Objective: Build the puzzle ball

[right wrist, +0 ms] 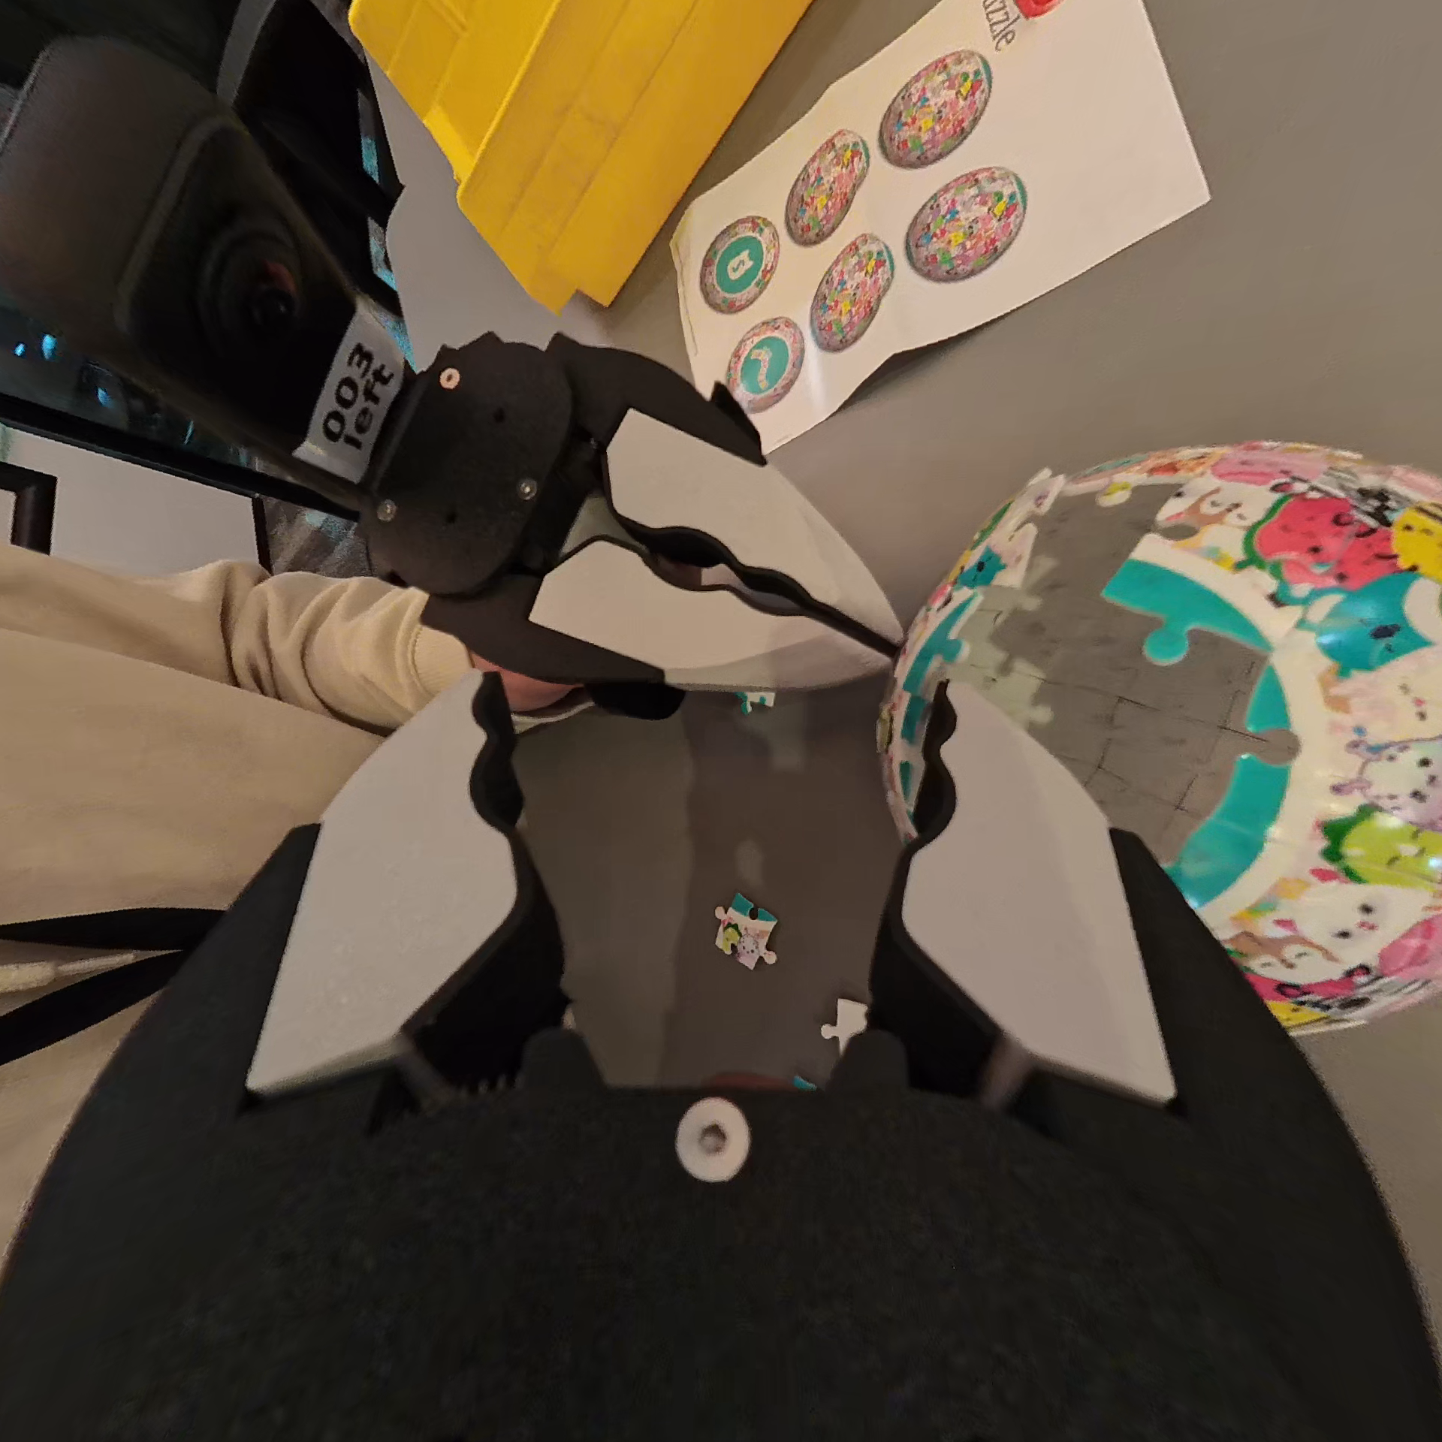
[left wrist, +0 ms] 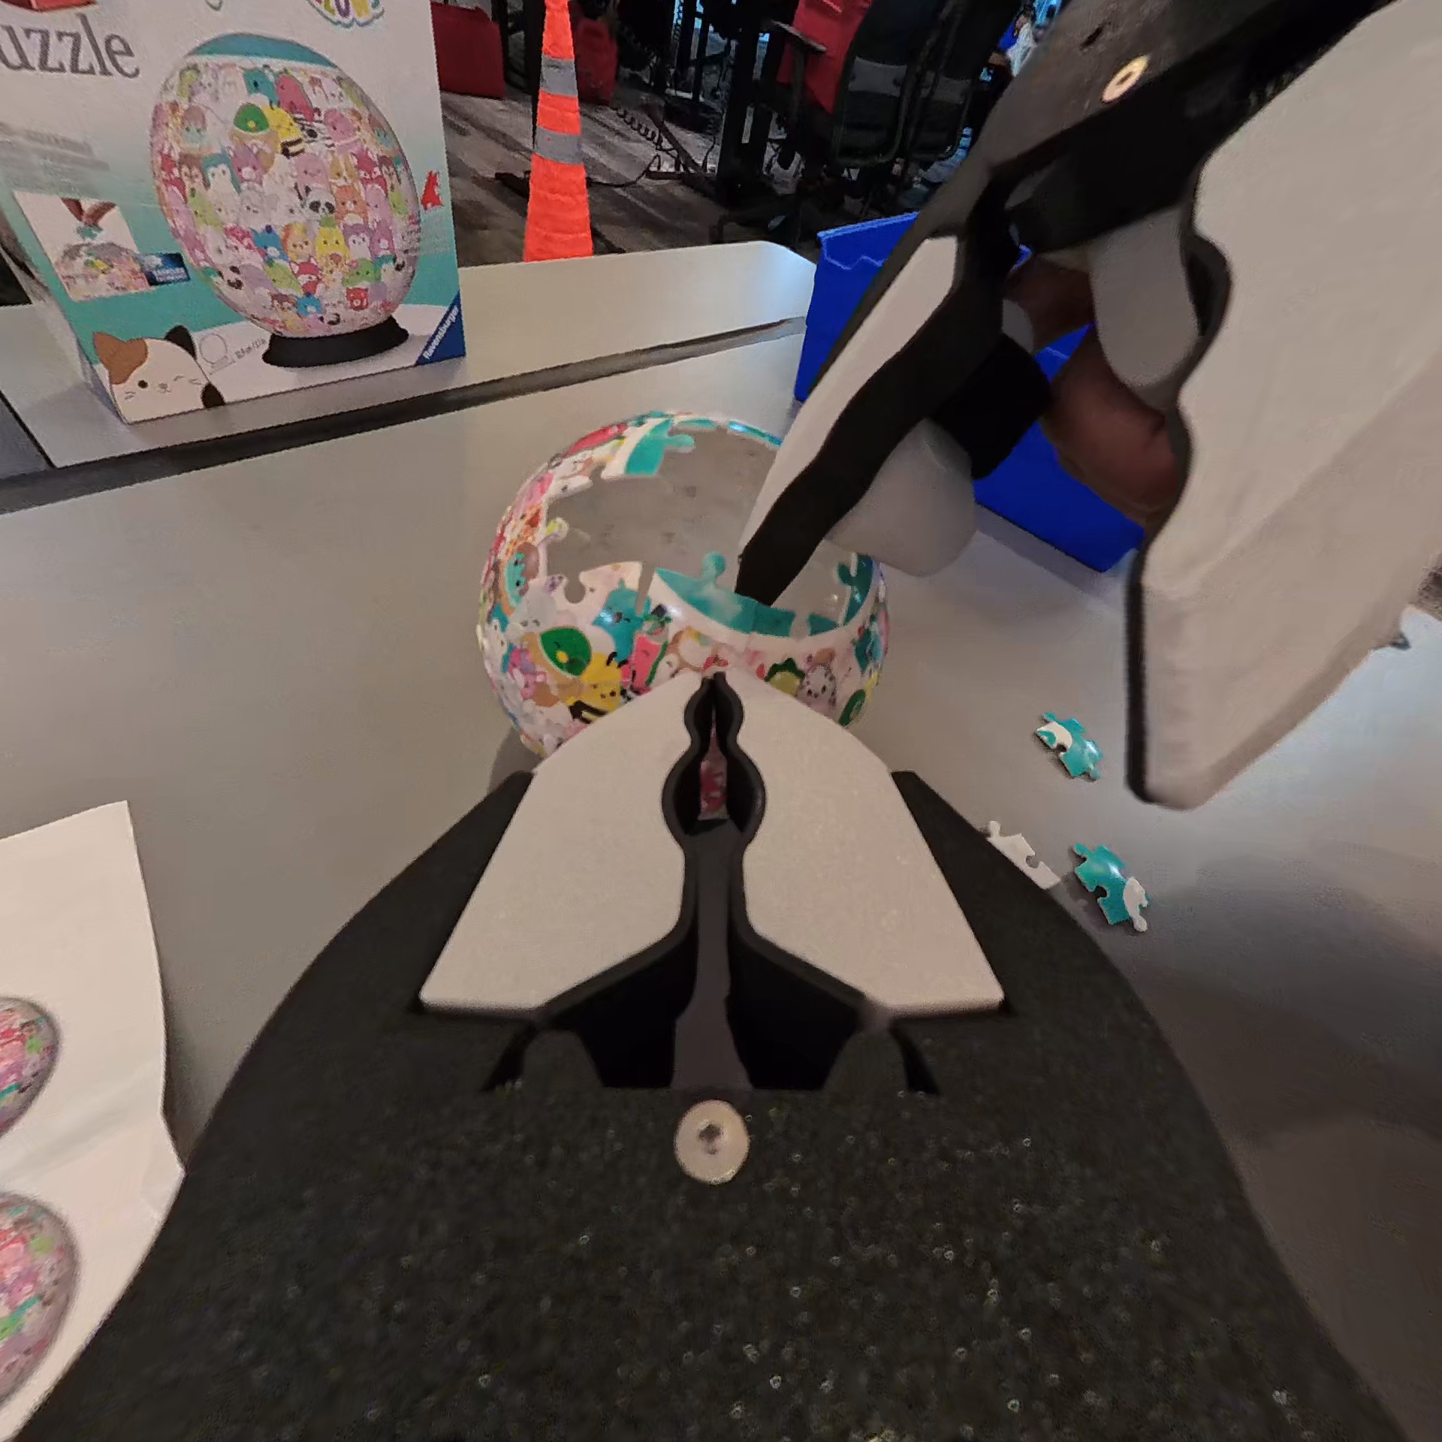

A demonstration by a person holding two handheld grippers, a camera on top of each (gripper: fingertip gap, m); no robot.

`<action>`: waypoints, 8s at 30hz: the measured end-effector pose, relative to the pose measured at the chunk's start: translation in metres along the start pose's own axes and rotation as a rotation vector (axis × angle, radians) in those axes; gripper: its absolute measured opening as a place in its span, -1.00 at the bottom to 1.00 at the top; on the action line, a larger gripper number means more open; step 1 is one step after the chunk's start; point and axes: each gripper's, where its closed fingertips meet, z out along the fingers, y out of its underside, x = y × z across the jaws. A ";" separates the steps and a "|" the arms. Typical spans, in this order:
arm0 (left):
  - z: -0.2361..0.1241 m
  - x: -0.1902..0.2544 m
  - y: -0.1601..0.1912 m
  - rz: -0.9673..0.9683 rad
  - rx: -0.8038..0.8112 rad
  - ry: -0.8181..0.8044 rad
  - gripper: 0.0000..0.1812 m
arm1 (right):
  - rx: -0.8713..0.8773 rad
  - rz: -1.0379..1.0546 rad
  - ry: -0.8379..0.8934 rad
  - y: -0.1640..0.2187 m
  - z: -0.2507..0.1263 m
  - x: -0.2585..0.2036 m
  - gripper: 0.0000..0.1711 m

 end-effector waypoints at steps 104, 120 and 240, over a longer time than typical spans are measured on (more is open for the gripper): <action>0.013 -0.024 0.022 -0.135 -0.106 0.031 0.02 | -0.397 -0.510 -0.016 0.041 -0.014 0.006 0.16; -0.006 -0.025 0.029 -0.117 -0.096 0.020 0.01 | -0.242 -0.592 0.159 0.032 -0.042 0.024 -0.07; 0.046 0.044 0.002 0.351 -0.171 -0.319 -1.00 | -0.450 -1.019 0.023 0.038 -0.047 0.071 -0.75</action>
